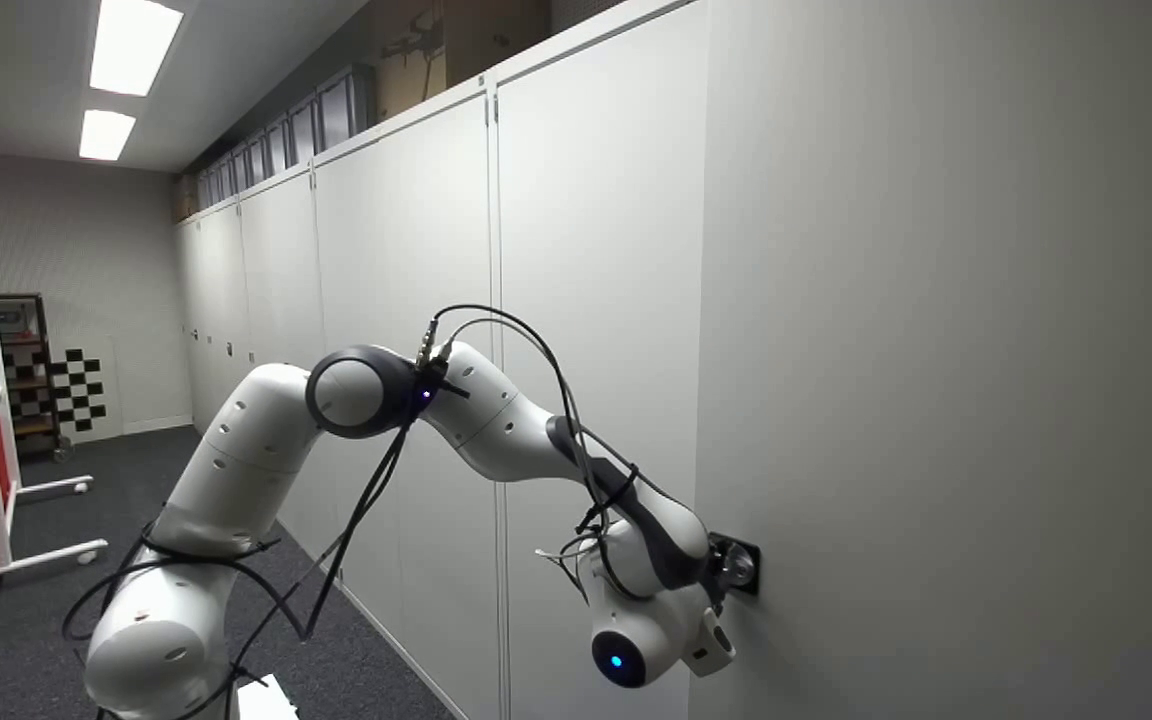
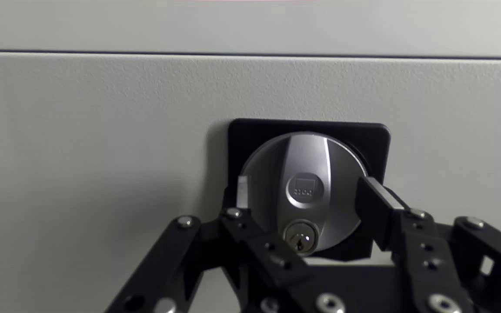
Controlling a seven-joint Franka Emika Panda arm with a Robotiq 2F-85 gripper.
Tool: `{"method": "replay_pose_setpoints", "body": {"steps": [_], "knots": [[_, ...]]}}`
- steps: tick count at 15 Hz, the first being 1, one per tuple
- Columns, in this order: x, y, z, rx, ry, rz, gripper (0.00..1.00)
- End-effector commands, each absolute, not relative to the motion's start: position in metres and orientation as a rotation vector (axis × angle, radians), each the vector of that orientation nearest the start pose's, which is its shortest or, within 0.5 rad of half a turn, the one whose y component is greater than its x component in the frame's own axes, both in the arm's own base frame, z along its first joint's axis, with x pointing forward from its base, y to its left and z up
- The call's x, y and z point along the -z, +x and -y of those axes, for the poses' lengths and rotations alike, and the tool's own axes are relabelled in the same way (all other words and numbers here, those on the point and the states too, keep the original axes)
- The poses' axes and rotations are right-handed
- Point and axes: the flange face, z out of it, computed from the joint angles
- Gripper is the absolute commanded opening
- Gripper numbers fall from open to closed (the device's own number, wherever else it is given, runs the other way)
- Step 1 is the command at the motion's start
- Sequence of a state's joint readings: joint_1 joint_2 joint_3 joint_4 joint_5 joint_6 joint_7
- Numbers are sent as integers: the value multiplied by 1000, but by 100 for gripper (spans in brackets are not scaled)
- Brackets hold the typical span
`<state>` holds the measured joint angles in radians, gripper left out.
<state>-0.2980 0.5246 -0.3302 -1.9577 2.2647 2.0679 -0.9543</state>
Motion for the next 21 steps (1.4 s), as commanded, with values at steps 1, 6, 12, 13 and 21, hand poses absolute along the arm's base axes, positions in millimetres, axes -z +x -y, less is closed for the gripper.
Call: {"method": "replay_pose_setpoints", "body": {"steps": [1, 6, 12, 13, 21], "knots": [[-247, 558, 332, 1062, -1365, -1201, 67], [-246, 561, 332, 1062, -1369, -1204, 51], [-249, 565, 334, 1068, -1374, -1217, 55], [-250, 565, 334, 1069, -1375, -1217, 56], [-252, 569, 333, 1069, -1373, -1212, 45]]}}
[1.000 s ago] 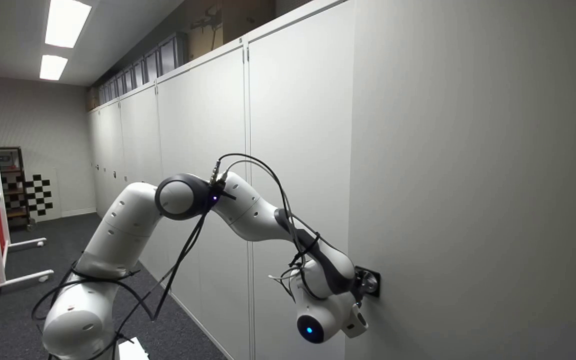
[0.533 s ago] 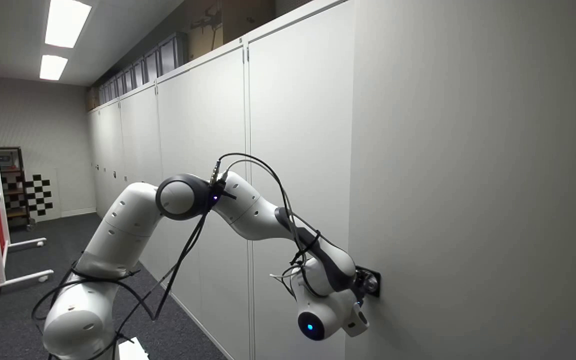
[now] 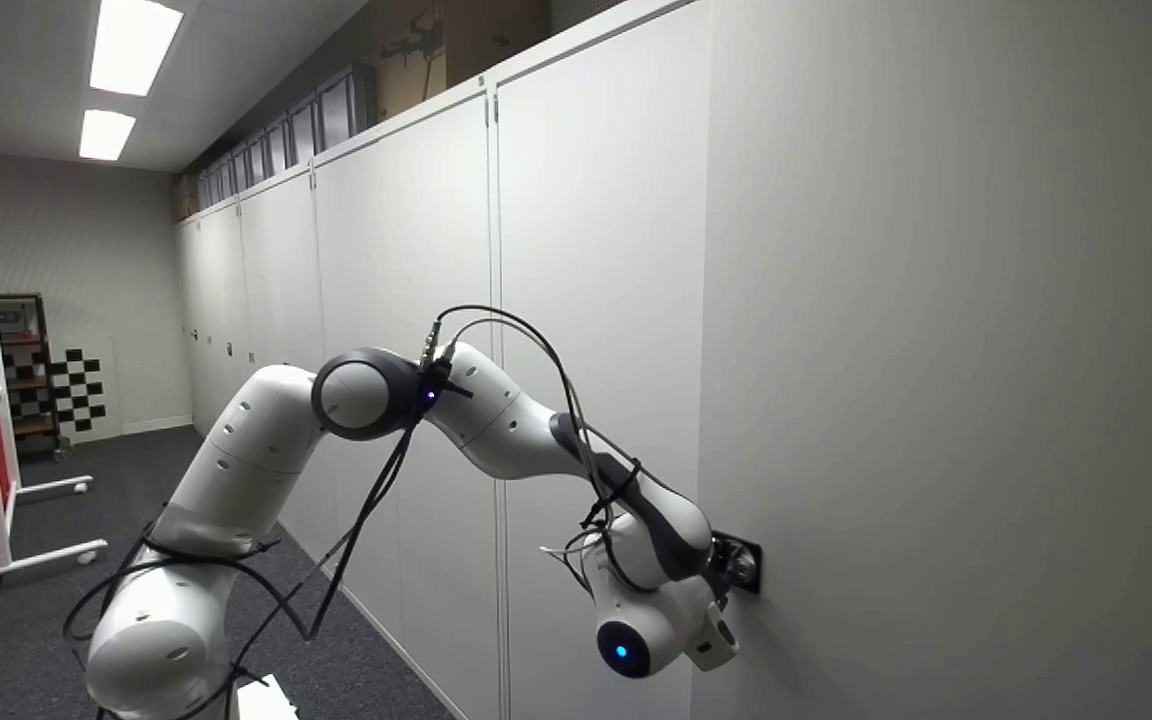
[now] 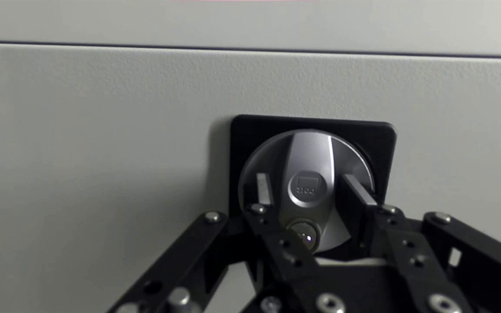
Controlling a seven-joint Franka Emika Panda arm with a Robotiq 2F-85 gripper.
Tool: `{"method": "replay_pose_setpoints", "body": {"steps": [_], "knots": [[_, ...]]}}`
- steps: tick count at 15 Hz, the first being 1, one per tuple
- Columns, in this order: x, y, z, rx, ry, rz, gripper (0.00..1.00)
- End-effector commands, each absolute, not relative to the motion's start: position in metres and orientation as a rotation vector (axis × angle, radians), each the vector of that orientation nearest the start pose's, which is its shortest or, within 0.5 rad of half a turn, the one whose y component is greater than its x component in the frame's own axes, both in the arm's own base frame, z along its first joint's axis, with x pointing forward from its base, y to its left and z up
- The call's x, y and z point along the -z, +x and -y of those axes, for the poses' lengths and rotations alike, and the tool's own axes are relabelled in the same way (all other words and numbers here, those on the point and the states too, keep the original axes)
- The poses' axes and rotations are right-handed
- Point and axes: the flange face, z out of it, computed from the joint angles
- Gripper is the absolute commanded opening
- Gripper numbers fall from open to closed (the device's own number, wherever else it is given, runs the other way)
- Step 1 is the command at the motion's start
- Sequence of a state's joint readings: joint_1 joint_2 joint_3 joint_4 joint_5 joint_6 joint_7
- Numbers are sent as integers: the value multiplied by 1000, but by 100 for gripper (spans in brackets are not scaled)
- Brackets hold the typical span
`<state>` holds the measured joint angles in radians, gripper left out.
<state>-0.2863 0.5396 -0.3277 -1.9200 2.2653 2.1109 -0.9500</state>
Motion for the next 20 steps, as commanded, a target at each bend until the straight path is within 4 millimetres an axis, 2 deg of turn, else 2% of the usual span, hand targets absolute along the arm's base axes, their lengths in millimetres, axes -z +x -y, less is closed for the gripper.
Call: {"method": "replay_pose_setpoints", "body": {"steps": [1, 2, 3, 5, 6, 20], "knots": [[-253, 570, 333, 1069, -1373, -1211, 41], [-253, 570, 332, 1069, -1375, -1210, 43], [-253, 571, 332, 1069, -1376, -1209, 39], [-254, 572, 332, 1069, -1377, -1207, 16], [-254, 571, 331, 1067, -1380, -1212, 9], [-252, 563, 335, 1102, -1372, -1207, 8]]}}
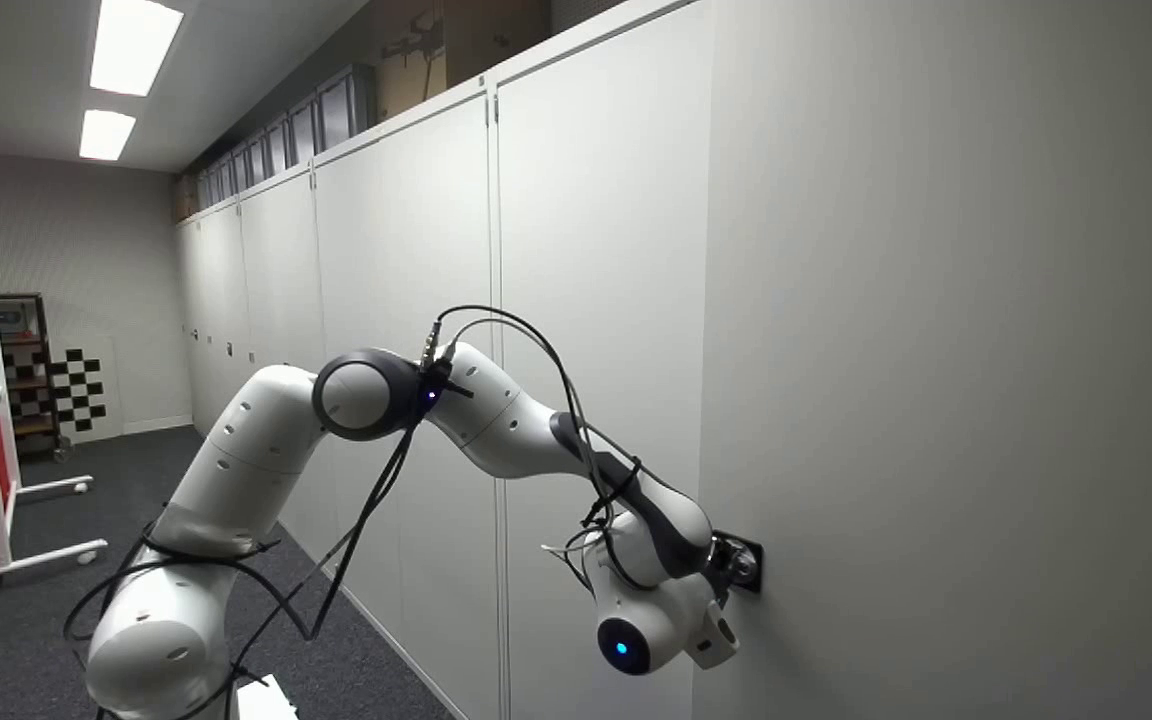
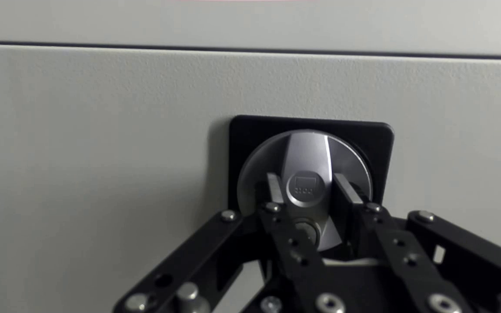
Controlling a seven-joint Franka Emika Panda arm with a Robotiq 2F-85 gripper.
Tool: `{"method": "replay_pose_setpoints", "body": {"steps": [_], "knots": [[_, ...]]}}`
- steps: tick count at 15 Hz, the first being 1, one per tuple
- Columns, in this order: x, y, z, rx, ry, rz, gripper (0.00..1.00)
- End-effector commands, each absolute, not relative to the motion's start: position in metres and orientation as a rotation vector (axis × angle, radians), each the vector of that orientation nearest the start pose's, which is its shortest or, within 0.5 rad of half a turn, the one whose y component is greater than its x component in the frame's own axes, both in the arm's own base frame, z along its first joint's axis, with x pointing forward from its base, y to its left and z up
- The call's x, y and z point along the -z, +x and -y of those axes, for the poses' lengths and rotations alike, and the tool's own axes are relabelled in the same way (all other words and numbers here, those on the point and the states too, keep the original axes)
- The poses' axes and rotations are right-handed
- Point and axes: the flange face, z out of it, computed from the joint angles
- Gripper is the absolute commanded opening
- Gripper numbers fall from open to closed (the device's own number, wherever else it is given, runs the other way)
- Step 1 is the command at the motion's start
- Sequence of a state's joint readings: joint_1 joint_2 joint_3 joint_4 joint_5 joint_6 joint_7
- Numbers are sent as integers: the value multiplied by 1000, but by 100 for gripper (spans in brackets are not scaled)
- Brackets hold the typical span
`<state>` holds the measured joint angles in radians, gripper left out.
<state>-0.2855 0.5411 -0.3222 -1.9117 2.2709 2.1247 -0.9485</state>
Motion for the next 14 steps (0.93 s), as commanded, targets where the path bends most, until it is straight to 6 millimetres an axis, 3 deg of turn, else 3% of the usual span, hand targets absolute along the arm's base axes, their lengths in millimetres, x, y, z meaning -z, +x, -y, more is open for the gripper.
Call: {"method": "replay_pose_setpoints", "body": {"steps": [1, 14], "knots": [[-252, 563, 335, 1103, -1371, -1208, 8], [-246, 561, 334, 1198, -1415, -1163, 8]]}}
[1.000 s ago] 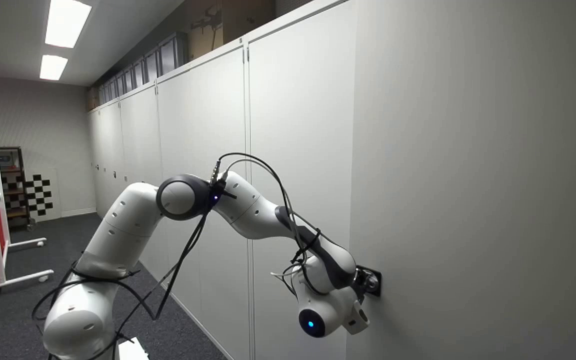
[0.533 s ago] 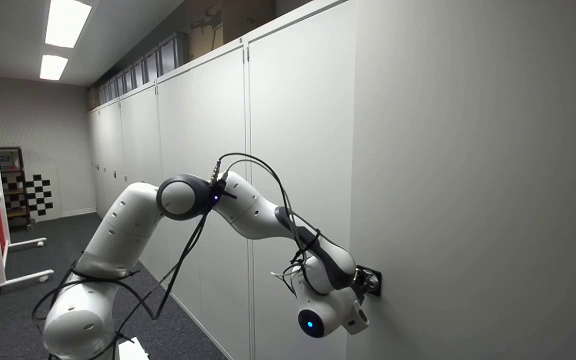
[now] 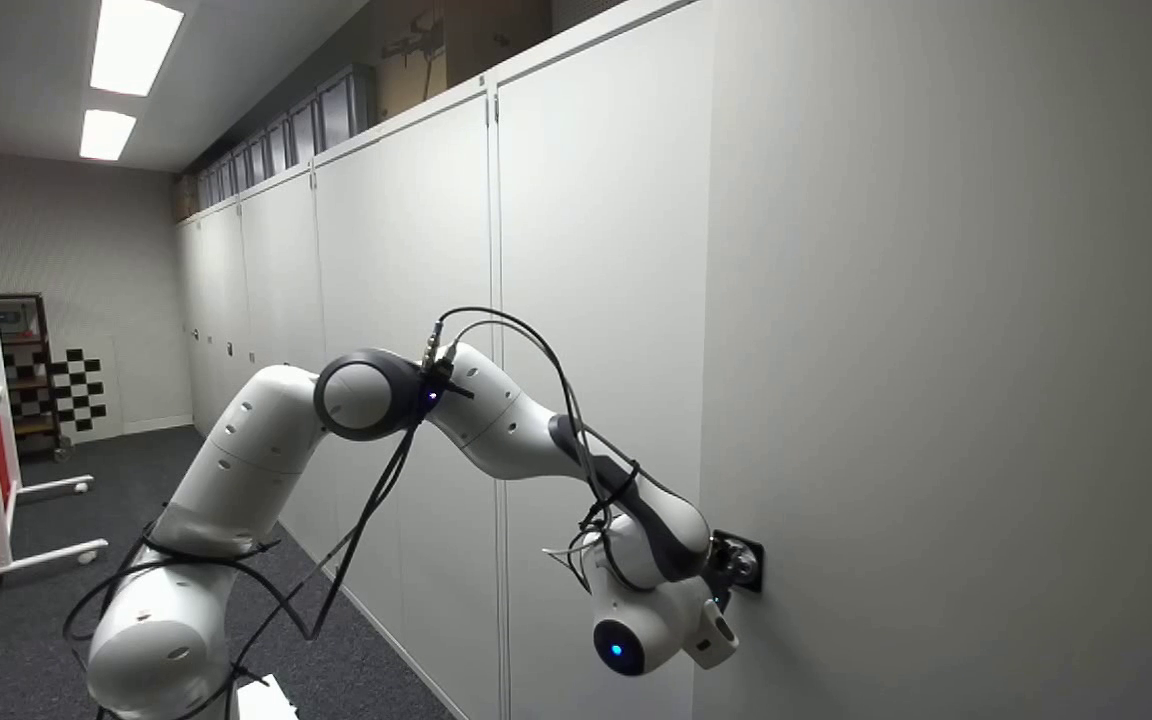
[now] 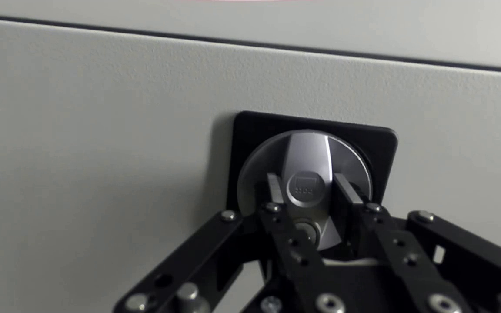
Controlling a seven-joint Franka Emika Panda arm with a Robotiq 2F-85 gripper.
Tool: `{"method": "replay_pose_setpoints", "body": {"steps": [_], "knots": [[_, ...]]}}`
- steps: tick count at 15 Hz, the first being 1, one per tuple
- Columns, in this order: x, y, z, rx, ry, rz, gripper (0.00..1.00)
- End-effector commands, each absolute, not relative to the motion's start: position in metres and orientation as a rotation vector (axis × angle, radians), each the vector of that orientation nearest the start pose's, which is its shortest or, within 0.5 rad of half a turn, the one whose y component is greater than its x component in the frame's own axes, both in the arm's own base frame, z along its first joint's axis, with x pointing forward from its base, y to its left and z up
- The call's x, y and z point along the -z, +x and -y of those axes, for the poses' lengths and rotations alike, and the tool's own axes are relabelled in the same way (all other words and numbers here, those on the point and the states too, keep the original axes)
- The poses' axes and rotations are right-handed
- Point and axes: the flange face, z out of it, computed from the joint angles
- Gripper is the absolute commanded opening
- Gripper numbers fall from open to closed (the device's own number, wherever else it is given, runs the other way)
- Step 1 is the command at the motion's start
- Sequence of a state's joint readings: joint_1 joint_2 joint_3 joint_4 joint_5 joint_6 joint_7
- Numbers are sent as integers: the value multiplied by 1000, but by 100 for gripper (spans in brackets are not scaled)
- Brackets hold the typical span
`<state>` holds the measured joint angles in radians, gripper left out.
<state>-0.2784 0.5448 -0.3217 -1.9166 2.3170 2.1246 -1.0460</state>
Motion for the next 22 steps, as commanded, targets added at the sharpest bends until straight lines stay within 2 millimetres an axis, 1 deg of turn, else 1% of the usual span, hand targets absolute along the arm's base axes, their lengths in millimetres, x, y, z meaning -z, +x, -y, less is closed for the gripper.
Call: {"method": "replay_pose_setpoints", "body": {"steps": [1, 13, 17, 22], "knots": [[-247, 562, 334, 1186, -1406, -1174, 8], [-255, 570, 335, 1047, -1307, -1242, 8], [-257, 575, 333, 1038, -1287, -1240, 8], [-254, 581, 333, 1070, -1267, -1220, 8]]}}
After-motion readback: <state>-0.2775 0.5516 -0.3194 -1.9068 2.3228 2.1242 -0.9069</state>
